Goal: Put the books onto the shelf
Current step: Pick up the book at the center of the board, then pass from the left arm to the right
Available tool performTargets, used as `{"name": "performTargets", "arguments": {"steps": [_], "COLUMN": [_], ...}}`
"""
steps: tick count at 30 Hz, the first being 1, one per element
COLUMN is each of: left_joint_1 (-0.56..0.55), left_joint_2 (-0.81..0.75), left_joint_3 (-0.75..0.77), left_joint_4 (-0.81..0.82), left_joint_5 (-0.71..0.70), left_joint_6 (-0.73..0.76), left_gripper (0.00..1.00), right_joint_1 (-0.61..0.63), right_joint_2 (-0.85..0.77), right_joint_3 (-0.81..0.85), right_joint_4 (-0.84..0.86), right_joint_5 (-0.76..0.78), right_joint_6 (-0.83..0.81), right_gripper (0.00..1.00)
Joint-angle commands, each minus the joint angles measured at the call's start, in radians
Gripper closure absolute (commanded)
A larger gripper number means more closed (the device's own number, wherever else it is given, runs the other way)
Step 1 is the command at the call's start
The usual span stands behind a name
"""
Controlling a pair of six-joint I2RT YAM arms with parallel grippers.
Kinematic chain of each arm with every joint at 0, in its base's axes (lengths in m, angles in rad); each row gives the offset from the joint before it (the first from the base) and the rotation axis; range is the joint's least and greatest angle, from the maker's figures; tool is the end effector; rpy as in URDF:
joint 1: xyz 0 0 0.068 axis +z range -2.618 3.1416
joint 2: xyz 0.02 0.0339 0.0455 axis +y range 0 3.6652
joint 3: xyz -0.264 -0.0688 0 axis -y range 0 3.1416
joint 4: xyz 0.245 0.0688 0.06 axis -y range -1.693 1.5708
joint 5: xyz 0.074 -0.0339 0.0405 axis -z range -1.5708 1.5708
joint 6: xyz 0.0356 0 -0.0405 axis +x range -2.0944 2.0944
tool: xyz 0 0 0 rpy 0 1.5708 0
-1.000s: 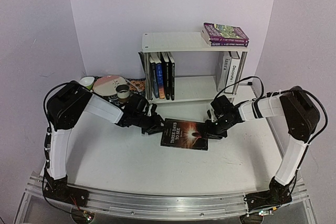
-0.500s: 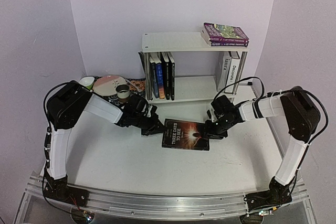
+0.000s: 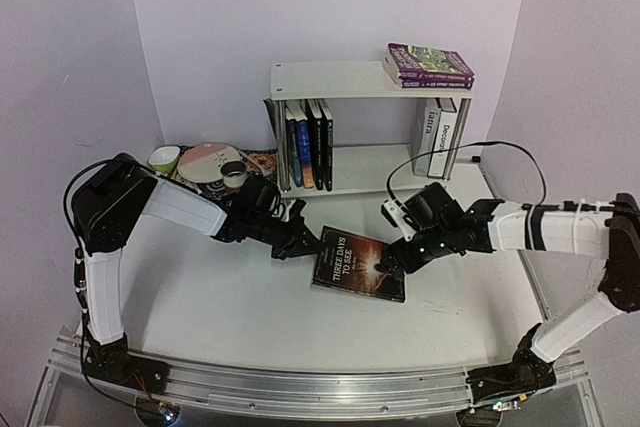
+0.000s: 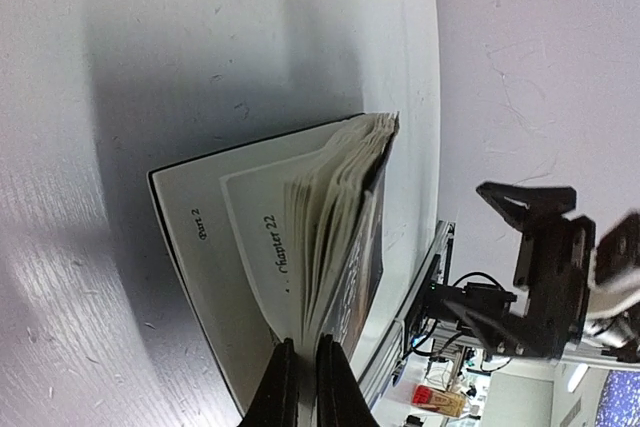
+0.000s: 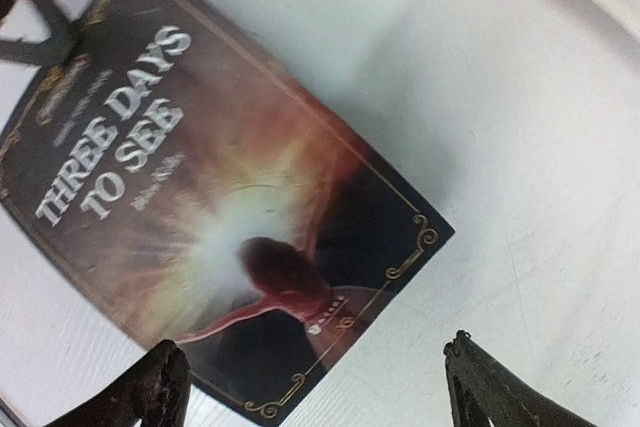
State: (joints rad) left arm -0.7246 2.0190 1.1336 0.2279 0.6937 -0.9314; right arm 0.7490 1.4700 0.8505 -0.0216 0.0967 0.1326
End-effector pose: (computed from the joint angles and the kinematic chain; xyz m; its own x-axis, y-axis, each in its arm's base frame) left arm 0.2965 -0.2929 0.1378 -0.9861 0.0489 -0.1587 0.1630 0.4684 -0.8683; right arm 0.2334 0.2123 0.2173 -0.5163 -0.3003 -0.8020 -0.5577 0.8286 0.0487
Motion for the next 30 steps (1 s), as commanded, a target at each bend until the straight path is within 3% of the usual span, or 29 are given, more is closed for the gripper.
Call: {"name": "performTargets", "arguments": {"steps": [1, 7, 13, 20, 30], "left_joint_1": [0.007, 0.005, 0.006, 0.006, 0.006], "left_joint_2": [-0.103, -0.133, -0.144, -0.158, -0.151], "left_joint_3": [-0.004, -0.016, -0.020, -0.029, -0.029], "left_joint_4": [0.061, 0.054, 0.047, 0.045, 0.044], "left_joint_5": [0.050, 0.054, 0.061, 0.058, 0.066], "left_joint_6": [-0.028, -0.040, -0.045, -0.037, -0.038], "left_gripper": [1.00, 1.00, 1.00, 1.00, 1.00], "right_joint_1": [0.147, 0.311, 0.433, 0.491, 0.530], "right_joint_2": [-0.095, -0.100, 0.017, 0.155, 0.327], "right_joint_3": [-0.056, -0.066, -0.032, -0.015, -0.003], "right_joint_4": [0.037, 0.098, 0.101, 0.181, 0.353], "right_joint_5": [0.167, 0.259, 0.410, 0.529, 0.732], "right_joint_6": [-0.299, -0.434, -0.513, -0.537, -0.632], "right_gripper": [0.13, 0.18, 0.20, 0.26, 0.43]}}
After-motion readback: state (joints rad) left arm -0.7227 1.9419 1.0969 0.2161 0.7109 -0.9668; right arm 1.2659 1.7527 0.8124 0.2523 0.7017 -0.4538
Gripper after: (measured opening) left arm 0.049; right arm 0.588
